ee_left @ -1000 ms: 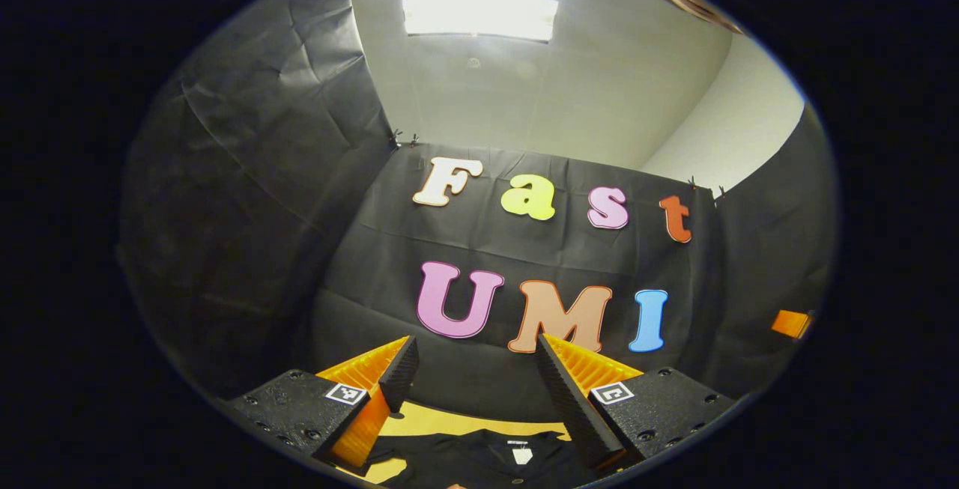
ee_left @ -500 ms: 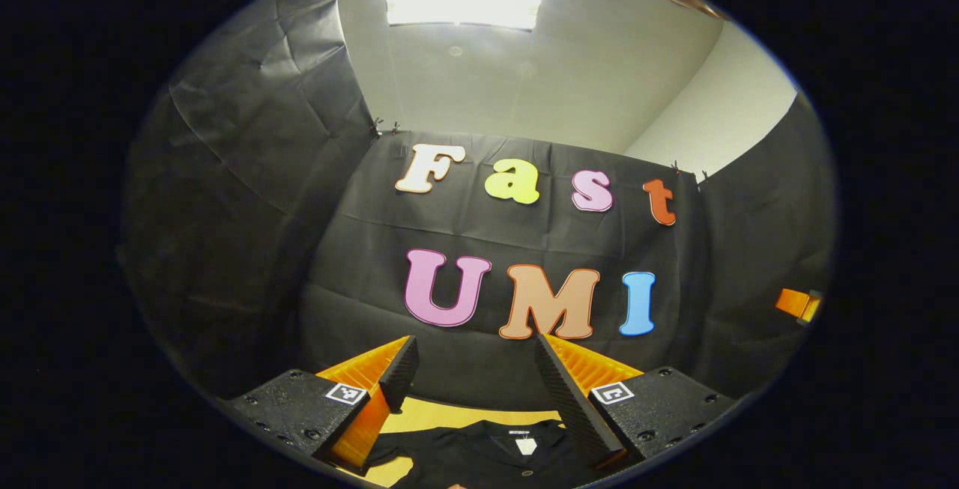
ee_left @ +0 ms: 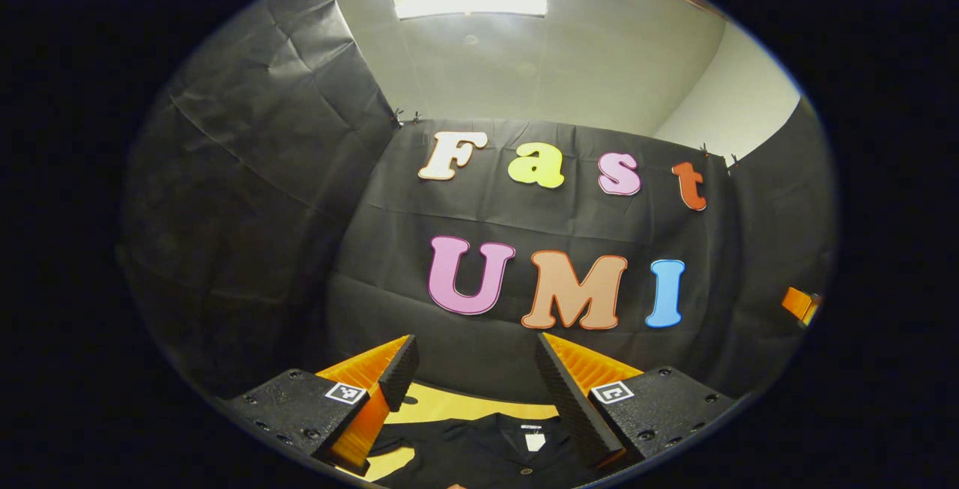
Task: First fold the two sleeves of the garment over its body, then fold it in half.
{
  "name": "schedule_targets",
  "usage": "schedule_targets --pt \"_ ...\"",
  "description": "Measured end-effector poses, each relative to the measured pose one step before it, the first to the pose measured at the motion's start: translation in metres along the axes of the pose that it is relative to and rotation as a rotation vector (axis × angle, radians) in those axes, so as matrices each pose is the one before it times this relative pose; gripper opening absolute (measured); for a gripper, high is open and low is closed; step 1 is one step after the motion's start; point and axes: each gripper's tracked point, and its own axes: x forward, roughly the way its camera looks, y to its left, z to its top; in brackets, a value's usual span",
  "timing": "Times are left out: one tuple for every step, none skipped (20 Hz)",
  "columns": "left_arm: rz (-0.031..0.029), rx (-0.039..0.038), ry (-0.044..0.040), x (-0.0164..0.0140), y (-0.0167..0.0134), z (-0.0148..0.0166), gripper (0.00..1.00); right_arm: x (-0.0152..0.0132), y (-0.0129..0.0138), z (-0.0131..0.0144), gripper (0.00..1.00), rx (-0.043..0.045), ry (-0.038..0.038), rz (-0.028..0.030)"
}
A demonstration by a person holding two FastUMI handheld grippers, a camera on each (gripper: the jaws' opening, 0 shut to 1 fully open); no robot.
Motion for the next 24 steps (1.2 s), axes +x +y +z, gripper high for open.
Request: schedule_targets --pt "0.00062 0.01201 -0.00640 0.00385 -0.00580 0.00116 0.92 0.01060 -0.00500 -0.00413 0.96 -0.00691 0.01434 0.00577" --pt "0.00310 0.01351 -0.00791 0.00243 -0.00456 0.00113 0.92 0.00603 -0.00523 -0.00683 0.96 -0.01588 0.01647 0.00344" --pt "0.00981 0.01064 -0.00803 0.00240 -0.00077 -0.00032 0.92 0.00656 -0.00460 -0.00887 0.97 -0.01790 0.02726 0.00064" --pt "0.00827 0.00015 -0.00311 0.00036 -0.00158 -0.00110 0.92 0.00104 -0.00195 -0.00960 0.97 -0.00598 0.03715 -0.00057" --pt "-0.00446 -0.00907 0.00615 0.00236 -0.00543 -0.00227 0.92 0.00229 -0.00006 -0.00814 0.96 0.00810 0.03855 0.00744" --pt "-0.00925 -0.00933 0.01024 0.00070 -0.00413 -0.00347 0.92 -0.00025 0.00207 -0.00614 0.96 0.01129 0.02541 0.00945" --pt "-0.00277 -0.00174 0.00795 0.00053 0.00027 -0.00125 0.92 0.00236 0.00183 -0.00369 0.96 0.01055 0.01381 0.00397" --pt "-0.00081 0.00728 0.00086 0.00211 0.00191 0.00110 0.92 0.00001 -0.00077 0.00056 0.93 0.00088 -0.00067 -0.00649" --pt "-0.00290 0.01553 0.00144 0.00306 0.00255 0.00173 0.92 0.00240 0.00063 0.00273 0.96 -0.00588 -0.00424 -0.01215" --pt "-0.00312 0.02072 0.00125 0.00249 0.00295 0.00177 0.92 0.00048 0.00249 0.00387 0.96 -0.00614 -0.00892 -0.01046" --pt "-0.00562 0.02430 -0.00726 0.00383 0.00368 0.00418 0.92 0.00069 0.00423 0.00358 0.97 -0.00828 -0.01814 -0.00375" --pt "-0.00908 0.01571 -0.01565 0.00227 0.00257 0.00361 0.92 -0.00260 0.00647 0.00285 0.96 -0.01058 -0.02211 0.00224" --pt "-0.00765 0.00732 -0.02277 0.00204 0.00264 0.00521 0.92 0.00111 0.00489 -0.00068 0.94 -0.01576 -0.01259 0.00019" --pt "0.00342 -0.00374 -0.01848 0.00103 0.00372 0.00322 0.92 0.00131 0.00359 -0.00585 0.96 -0.01479 0.01240 0.00110" --pt "0.00624 -0.01175 -0.01080 0.00088 0.00380 -0.00002 0.92 -0.00080 0.00453 -0.00844 0.96 -0.00991 0.03259 0.00799" --pt "-0.00245 -0.02296 -0.00437 0.00071 0.00164 -0.00210 0.92 -0.00258 0.00386 -0.00983 0.96 -0.01057 0.03439 0.00842" --pt "-0.00714 -0.01982 0.00428 0.00139 -0.00257 -0.00334 0.92 -0.00254 -0.00266 -0.00667 0.97 -0.00875 0.01975 -0.01201" --pt "-0.00196 -0.01217 0.01229 -0.00004 0.00047 -0.00529 0.92 -0.00393 -0.00691 -0.00304 0.97 -0.00413 0.01594 -0.01598" --pt "0.00445 -0.00251 0.01167 0.00094 0.00364 -0.00490 0.93 -0.00166 -0.00284 -0.00561 0.97 -0.00010 0.02468 -0.00676" --pt "0.00215 -0.00399 0.00619 0.00162 0.00254 -0.00203 0.92 0.00006 -0.00193 -0.00679 0.97 0.00117 0.02680 -0.00254" --pt "0.00046 -0.00791 0.00248 -0.00052 0.00080 -0.00155 0.92 0.00116 -0.00544 -0.00596 0.97 -0.00048 0.02502 -0.01726" --pt "0.00071 -0.00710 0.00371 0.00048 0.00042 -0.00122 0.93 -0.00027 -0.01608 -0.01089 0.94 0.00182 0.03699 -0.03760" --pt "0.00135 -0.00286 0.00612 0.00144 0.00117 -0.00348 0.92 0.00151 -0.01334 -0.00995 0.97 0.00960 0.03972 -0.02746" --pt "0.00141 -0.00294 0.00914 0.00064 0.00096 -0.00291 0.92 0.00173 -0.01573 -0.01273 0.97 0.02567 0.05395 -0.02709"
